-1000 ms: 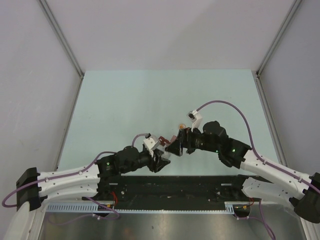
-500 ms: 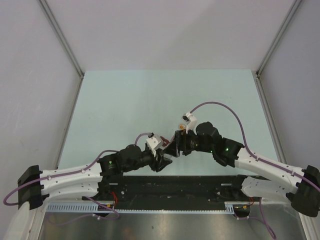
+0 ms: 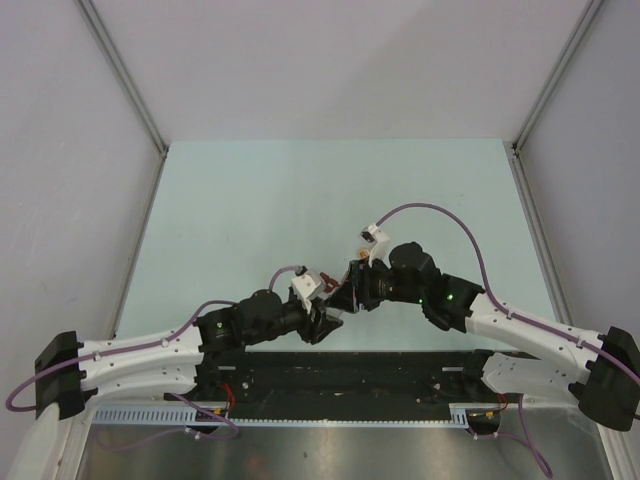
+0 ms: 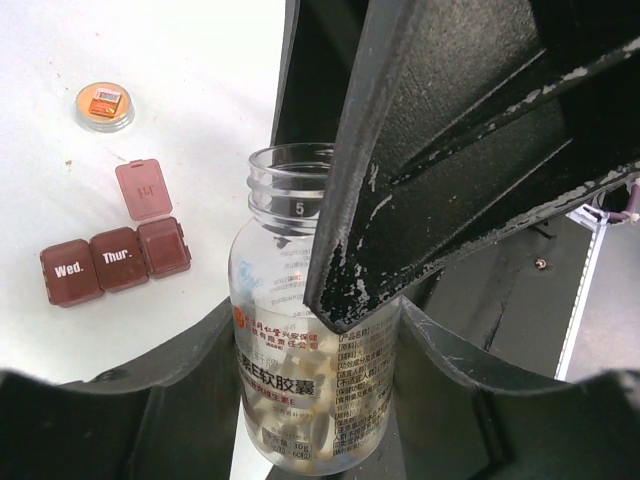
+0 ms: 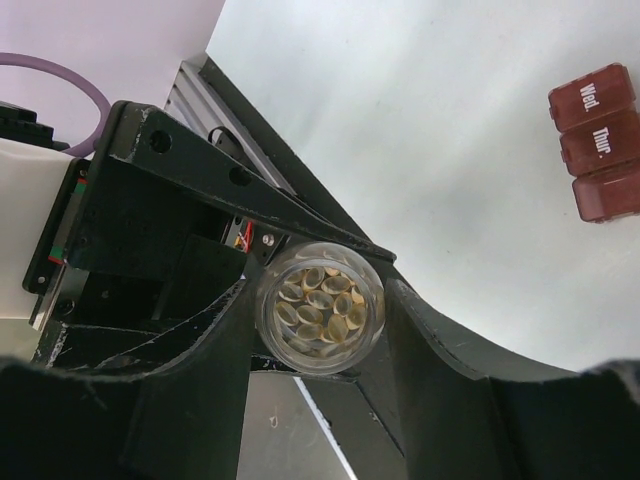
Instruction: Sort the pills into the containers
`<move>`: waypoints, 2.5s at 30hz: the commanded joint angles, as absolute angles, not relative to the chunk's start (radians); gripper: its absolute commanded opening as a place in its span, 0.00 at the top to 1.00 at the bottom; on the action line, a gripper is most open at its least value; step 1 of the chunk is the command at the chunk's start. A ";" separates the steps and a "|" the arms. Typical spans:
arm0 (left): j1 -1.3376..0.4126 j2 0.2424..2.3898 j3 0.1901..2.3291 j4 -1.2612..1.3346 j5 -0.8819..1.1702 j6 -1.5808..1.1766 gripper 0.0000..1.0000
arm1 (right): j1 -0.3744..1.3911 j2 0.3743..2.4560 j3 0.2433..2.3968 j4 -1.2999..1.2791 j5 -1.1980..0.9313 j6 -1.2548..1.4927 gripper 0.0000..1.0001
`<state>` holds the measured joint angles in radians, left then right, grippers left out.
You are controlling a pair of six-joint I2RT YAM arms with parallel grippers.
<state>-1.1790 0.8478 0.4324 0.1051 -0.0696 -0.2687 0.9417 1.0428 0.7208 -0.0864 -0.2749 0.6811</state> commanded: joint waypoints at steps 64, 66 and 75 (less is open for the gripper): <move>-1.183 0.836 0.454 0.206 -0.041 -0.284 0.95 | 0.899 0.973 0.755 -0.060 -0.307 0.801 1.00; -1.183 0.833 0.451 0.209 -0.040 -0.287 1.00 | 0.899 0.971 0.753 -0.060 -0.307 0.801 0.93; -1.183 0.798 0.408 0.210 -0.044 -0.298 1.00 | 0.858 0.925 0.755 -0.069 -0.288 0.788 0.13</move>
